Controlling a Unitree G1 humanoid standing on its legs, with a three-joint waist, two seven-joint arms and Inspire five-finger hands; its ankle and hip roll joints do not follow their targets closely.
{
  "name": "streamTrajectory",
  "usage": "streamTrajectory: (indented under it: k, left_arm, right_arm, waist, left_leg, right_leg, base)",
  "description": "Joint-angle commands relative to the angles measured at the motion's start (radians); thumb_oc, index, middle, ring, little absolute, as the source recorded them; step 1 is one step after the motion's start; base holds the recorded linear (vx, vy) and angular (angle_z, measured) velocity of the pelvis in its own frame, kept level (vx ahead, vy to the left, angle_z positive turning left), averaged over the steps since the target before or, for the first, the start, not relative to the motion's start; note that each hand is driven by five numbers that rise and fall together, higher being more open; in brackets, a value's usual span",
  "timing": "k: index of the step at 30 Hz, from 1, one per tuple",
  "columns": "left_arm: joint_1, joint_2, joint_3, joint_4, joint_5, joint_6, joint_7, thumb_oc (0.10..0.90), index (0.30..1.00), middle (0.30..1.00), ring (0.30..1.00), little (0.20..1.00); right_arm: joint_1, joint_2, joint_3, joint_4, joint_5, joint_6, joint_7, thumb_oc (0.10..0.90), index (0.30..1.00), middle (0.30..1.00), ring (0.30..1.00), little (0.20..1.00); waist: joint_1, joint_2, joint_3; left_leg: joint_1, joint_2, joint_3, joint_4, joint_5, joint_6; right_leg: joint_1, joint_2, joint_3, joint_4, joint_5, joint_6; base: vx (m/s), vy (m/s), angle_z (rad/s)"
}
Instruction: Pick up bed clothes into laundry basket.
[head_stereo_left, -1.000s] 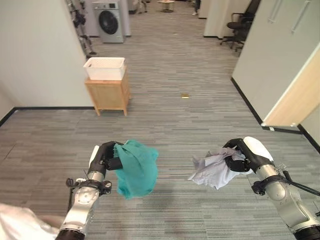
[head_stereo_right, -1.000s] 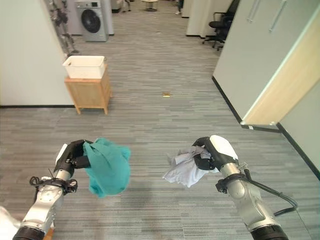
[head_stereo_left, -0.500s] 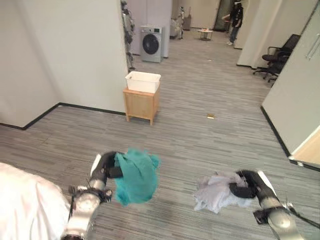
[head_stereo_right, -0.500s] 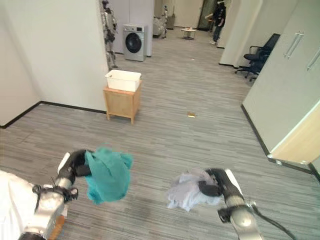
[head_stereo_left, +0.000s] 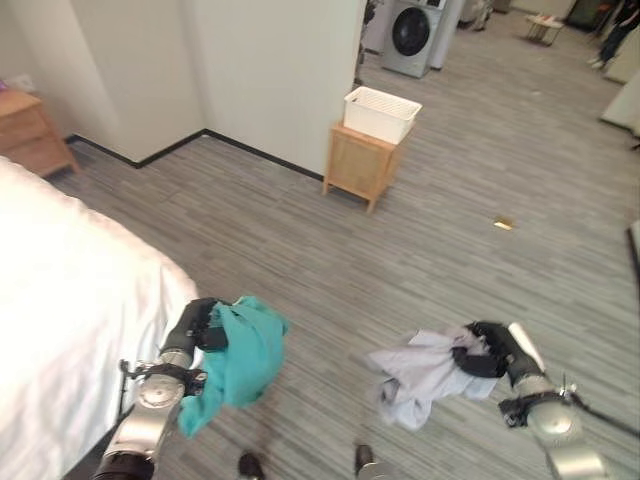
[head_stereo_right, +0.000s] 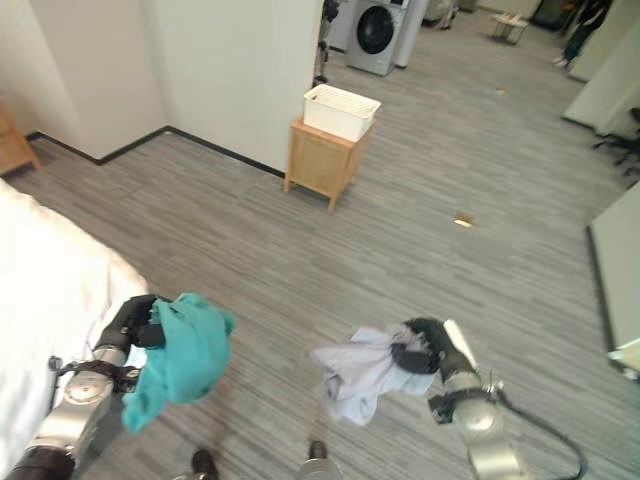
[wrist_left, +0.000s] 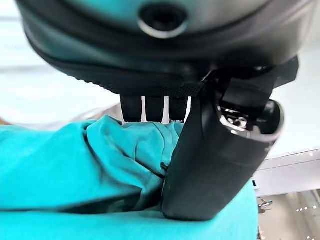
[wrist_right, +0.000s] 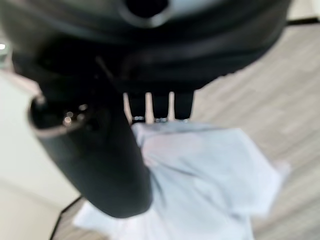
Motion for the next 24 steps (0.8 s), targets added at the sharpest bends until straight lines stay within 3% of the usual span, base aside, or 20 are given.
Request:
streamTrajectory:
  k: [1, 4, 8, 9, 10, 11, 12, 13, 14, 15, 17, 18, 19, 20, 21, 22, 23, 24]
  left_arm:
    - [-0.141, 0.048, 0.019, -0.146, 0.013, -0.130, 0.033, 0.400, 0.300, 0.300, 0.300, 0.300]
    - [-0.167, 0.057, 0.025, -0.133, 0.019, -0.138, 0.063, 0.400, 0.300, 0.300, 0.300, 0.300]
    - [-0.140, 0.057, 0.047, -0.138, 0.020, -0.146, 0.069, 0.400, 0.300, 0.300, 0.300, 0.300]
    - [-0.136, 0.045, 0.045, -0.138, 0.016, -0.145, 0.073, 0.400, 0.300, 0.300, 0.300, 0.300]
    - [-0.126, 0.032, 0.048, -0.137, 0.003, -0.149, 0.083, 0.400, 0.300, 0.300, 0.300, 0.300]
    - [-0.106, 0.026, 0.057, -0.145, -0.019, -0.150, 0.083, 0.400, 0.300, 0.300, 0.300, 0.300]
    - [-0.071, 0.019, 0.072, -0.152, -0.021, -0.146, 0.083, 0.400, 0.300, 0.300, 0.300, 0.300]
    - [-0.061, 0.018, 0.072, -0.157, -0.018, -0.143, 0.085, 0.400, 0.300, 0.300, 0.300, 0.300]
    - [-0.060, 0.018, 0.073, -0.158, -0.017, -0.143, 0.085, 0.400, 0.300, 0.300, 0.300, 0.300]
    - [-0.047, 0.013, 0.071, -0.165, -0.016, -0.141, 0.096, 0.400, 0.300, 0.300, 0.300, 0.300]
    - [-0.012, 0.000, 0.082, -0.189, -0.017, -0.141, 0.098, 0.400, 0.300, 0.300, 0.300, 0.300]
    - [-0.008, -0.001, 0.083, -0.193, -0.016, -0.139, 0.098, 0.400, 0.300, 0.300, 0.300, 0.300]
    - [0.000, -0.007, 0.089, -0.207, -0.012, -0.141, 0.097, 0.400, 0.300, 0.300, 0.300, 0.300]
    - [0.010, -0.013, 0.093, -0.218, 0.006, -0.143, 0.094, 0.400, 0.300, 0.300, 0.300, 0.300]
    - [0.010, -0.018, 0.091, -0.225, 0.013, -0.145, 0.094, 0.400, 0.300, 0.300, 0.300, 0.300]
    - [0.010, -0.019, 0.089, -0.225, 0.014, -0.145, 0.094, 0.400, 0.300, 0.300, 0.300, 0.300]
    - [0.008, -0.017, 0.090, -0.229, 0.018, -0.147, 0.097, 0.400, 0.300, 0.300, 0.300, 0.300]
    - [0.005, -0.025, 0.087, -0.238, 0.020, -0.150, 0.101, 0.400, 0.300, 0.300, 0.300, 0.300]
  right_arm:
    - [-0.137, -0.108, -0.136, -0.146, -0.080, -0.113, -0.118, 0.400, 0.300, 0.300, 0.300, 0.300]
    - [-0.131, -0.095, -0.149, -0.205, -0.137, -0.107, -0.149, 0.400, 0.300, 0.300, 0.300, 0.300]
    - [-0.119, -0.104, -0.152, -0.274, -0.175, -0.107, -0.143, 0.400, 0.300, 0.300, 0.300, 0.300]
    - [-0.122, -0.112, -0.144, -0.283, -0.178, -0.110, -0.146, 0.400, 0.300, 0.300, 0.300, 0.300]
    - [-0.135, -0.118, -0.133, -0.285, -0.171, -0.108, -0.146, 0.400, 0.300, 0.300, 0.300, 0.300]
    - [-0.143, -0.134, -0.123, -0.293, -0.174, -0.107, -0.143, 0.400, 0.300, 0.300, 0.300, 0.300]
    - [-0.163, -0.150, -0.107, -0.288, -0.169, -0.110, -0.145, 0.400, 0.300, 0.300, 0.300, 0.300]
    - [-0.177, -0.159, -0.101, -0.288, -0.162, -0.111, -0.150, 0.400, 0.300, 0.300, 0.300, 0.300]
    - [-0.178, -0.159, -0.100, -0.287, -0.162, -0.111, -0.150, 0.400, 0.300, 0.300, 0.300, 0.300]
    - [-0.204, -0.170, -0.089, -0.286, -0.145, -0.108, -0.150, 0.400, 0.300, 0.300, 0.300, 0.300]
    - [-0.210, -0.183, -0.083, -0.291, -0.154, -0.099, -0.138, 0.400, 0.300, 0.300, 0.300, 0.300]
    - [-0.211, -0.184, -0.081, -0.291, -0.154, -0.099, -0.138, 0.400, 0.300, 0.300, 0.300, 0.300]
    - [-0.221, -0.184, -0.078, -0.288, -0.157, -0.096, -0.132, 0.400, 0.300, 0.300, 0.300, 0.300]
    - [-0.223, -0.180, -0.072, -0.283, -0.161, -0.098, -0.127, 0.400, 0.300, 0.300, 0.300, 0.300]
    - [-0.220, -0.178, -0.073, -0.279, -0.161, -0.100, -0.128, 0.400, 0.300, 0.300, 0.300, 0.300]
    - [-0.217, -0.179, -0.075, -0.279, -0.161, -0.101, -0.128, 0.400, 0.300, 0.300, 0.300, 0.300]
    - [-0.215, -0.179, -0.068, -0.272, -0.161, -0.102, -0.131, 0.400, 0.300, 0.300, 0.300, 0.300]
    - [-0.214, -0.178, -0.058, -0.266, -0.163, -0.106, -0.130, 0.400, 0.300, 0.300, 0.300, 0.300]
  waist:
    - [-0.028, 0.070, -0.007]
    - [-0.043, 0.081, 0.001]
    - [-0.047, 0.076, -0.015]
    - [-0.056, 0.084, -0.019]
    - [-0.061, 0.109, -0.016]
    - [-0.065, 0.129, -0.015]
    - [-0.049, 0.135, -0.018]
    - [-0.042, 0.135, -0.016]
    - [-0.043, 0.138, -0.013]
    - [-0.022, 0.121, -0.003]
    - [0.010, 0.106, 0.009]
    - [0.010, 0.106, 0.007]
    - [0.026, 0.097, 0.014]
    - [0.045, 0.091, 0.018]
    - [0.059, 0.083, 0.021]
    - [0.062, 0.080, 0.019]
    - [0.072, 0.089, 0.027]
    - [0.091, 0.103, 0.033]
  left_leg:
    - [0.413, 0.063, -0.006, -0.239, -0.135, 0.013]
    - [0.470, 0.095, 0.001, -0.239, -0.152, -0.015]
    - [0.541, 0.108, 0.029, -0.217, -0.186, -0.046]
    - [0.549, 0.133, 0.037, -0.169, -0.152, -0.065]
    - [0.521, 0.186, 0.025, -0.082, -0.094, -0.091]
    - [0.500, 0.238, 0.008, 0.019, 0.003, -0.106]
    - [0.436, 0.314, -0.024, 0.252, 0.152, -0.083]
    - [0.410, 0.332, -0.042, 0.342, 0.178, -0.072]
    - [0.406, 0.339, -0.047, 0.353, 0.176, -0.075]
    - [0.354, 0.331, -0.067, 0.460, 0.166, -0.044]
    - [0.260, 0.246, -0.105, 0.495, 0.055, -0.014]
    - [0.255, 0.245, -0.104, 0.505, 0.045, -0.009]
    - [0.198, 0.199, -0.108, 0.499, -0.003, -0.001]
    - [0.134, 0.145, -0.084, 0.385, -0.059, 0.022]
    - [0.095, 0.113, -0.059, 0.293, -0.069, 0.034]
    - [0.104, 0.103, -0.055, 0.281, -0.070, 0.037]
    - [0.050, 0.086, -0.043, 0.164, -0.037, 0.029]
    - [0.023, 0.039, -0.044, -0.094, 0.089, 0.031]
  right_leg:
    - [-0.182, 0.006, -0.047, -0.019, 0.067, 0.041]
    - [-0.227, -0.048, -0.077, -0.054, 0.085, 0.055]
    - [-0.202, -0.066, -0.113, -0.049, 0.095, 0.059]
    - [-0.190, -0.054, -0.109, -0.037, 0.098, 0.052]
    - [-0.179, -0.028, -0.111, -0.024, 0.087, 0.032]
    - [-0.169, 0.002, -0.104, -0.005, 0.064, -0.002]
    - [-0.110, 0.068, -0.092, 0.008, 0.000, -0.074]
    - [-0.073, 0.102, -0.087, -0.001, -0.024, -0.111]
    - [-0.071, 0.108, -0.088, -0.003, -0.025, -0.115]
    - [0.003, 0.147, -0.053, -0.036, -0.058, -0.147]
    - [0.059, 0.163, 0.000, -0.059, -0.082, -0.151]
    - [0.055, 0.159, 0.002, -0.057, -0.084, -0.148]
    - [0.080, 0.161, 0.032, -0.059, -0.092, -0.143]
    - [0.118, 0.166, 0.066, -0.060, -0.104, -0.132]
    - [0.140, 0.157, 0.076, -0.061, -0.112, -0.123]
    - [0.142, 0.150, 0.077, -0.060, -0.116, -0.119]
    - [0.175, 0.166, 0.085, -0.062, -0.133, -0.114]
    - [0.207, 0.182, 0.093, -0.058, -0.141, -0.111]
  base:
    - [0.30, -0.297, 0.45]
    - [0.30, -0.285, 0.18]
    - [0.39, -0.361, 0.05]
    - [0.41, -0.471, 0.00]
    - [0.43, -0.570, 0.05]
    - [0.58, -0.809, 0.02]
    - [0.65, -0.841, 0.03]
    - [0.49, -0.621, -0.16]
    - [0.56, -0.563, -0.09]
    - [0.53, -0.453, -0.33]
    - [0.50, -0.348, -0.50]
    - [0.29, -0.154, -0.67]
    - [0.43, -0.172, -0.73]
    - [0.56, -0.209, -0.62]
    - [0.44, -0.112, -0.65]
    - [0.33, -0.027, -0.56]
    - [0.48, -0.031, -0.69]
    - [0.66, -0.067, -0.54]
